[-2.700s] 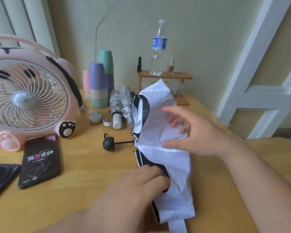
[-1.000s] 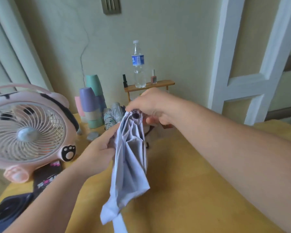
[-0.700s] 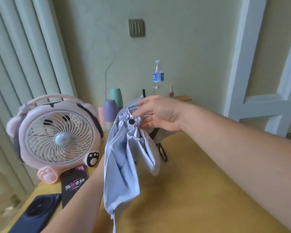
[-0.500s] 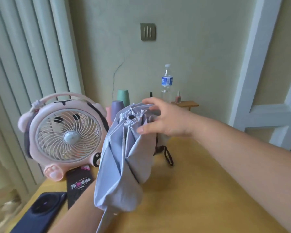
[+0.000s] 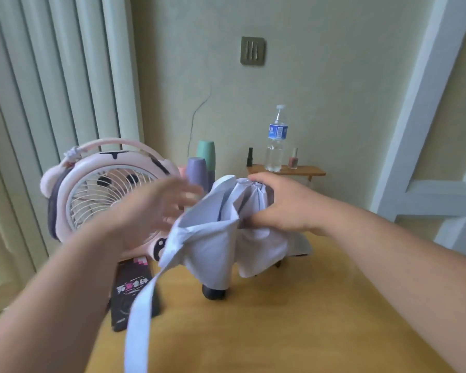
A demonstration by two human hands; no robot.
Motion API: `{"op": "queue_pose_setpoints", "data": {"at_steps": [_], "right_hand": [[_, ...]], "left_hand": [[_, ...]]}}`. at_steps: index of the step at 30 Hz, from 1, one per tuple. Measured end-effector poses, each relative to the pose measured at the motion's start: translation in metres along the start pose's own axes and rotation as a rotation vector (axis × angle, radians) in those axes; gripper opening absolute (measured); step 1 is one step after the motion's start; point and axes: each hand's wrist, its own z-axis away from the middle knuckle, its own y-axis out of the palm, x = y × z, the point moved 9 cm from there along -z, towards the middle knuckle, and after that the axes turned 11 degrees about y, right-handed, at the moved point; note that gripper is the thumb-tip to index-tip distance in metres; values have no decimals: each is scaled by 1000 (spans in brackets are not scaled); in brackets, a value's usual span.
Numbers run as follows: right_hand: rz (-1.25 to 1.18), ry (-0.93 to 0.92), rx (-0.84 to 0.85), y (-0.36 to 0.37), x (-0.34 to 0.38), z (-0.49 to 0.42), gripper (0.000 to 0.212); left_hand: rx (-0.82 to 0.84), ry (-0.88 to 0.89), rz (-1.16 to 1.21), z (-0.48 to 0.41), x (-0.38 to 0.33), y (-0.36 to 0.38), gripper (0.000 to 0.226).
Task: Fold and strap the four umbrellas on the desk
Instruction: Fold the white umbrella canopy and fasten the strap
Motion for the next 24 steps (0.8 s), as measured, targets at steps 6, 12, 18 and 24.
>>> {"op": "queue_pose_setpoints", "data": {"at_steps": [6,12,18,24], "right_hand": [[126,-171,53,16,45,6,89],[163,-204,129,22,50,14,90],[127,-242,151,18,49,12,91],[36,-279,152,13,44,8,88]], "left_hand": [[284,110,-533,-29,-50,15,113],[396,118,-583,-32,-23,8,97],[497,111,-627,-26,-21,6,101],[219,207,-820,-31,-32,-2,53]]}}
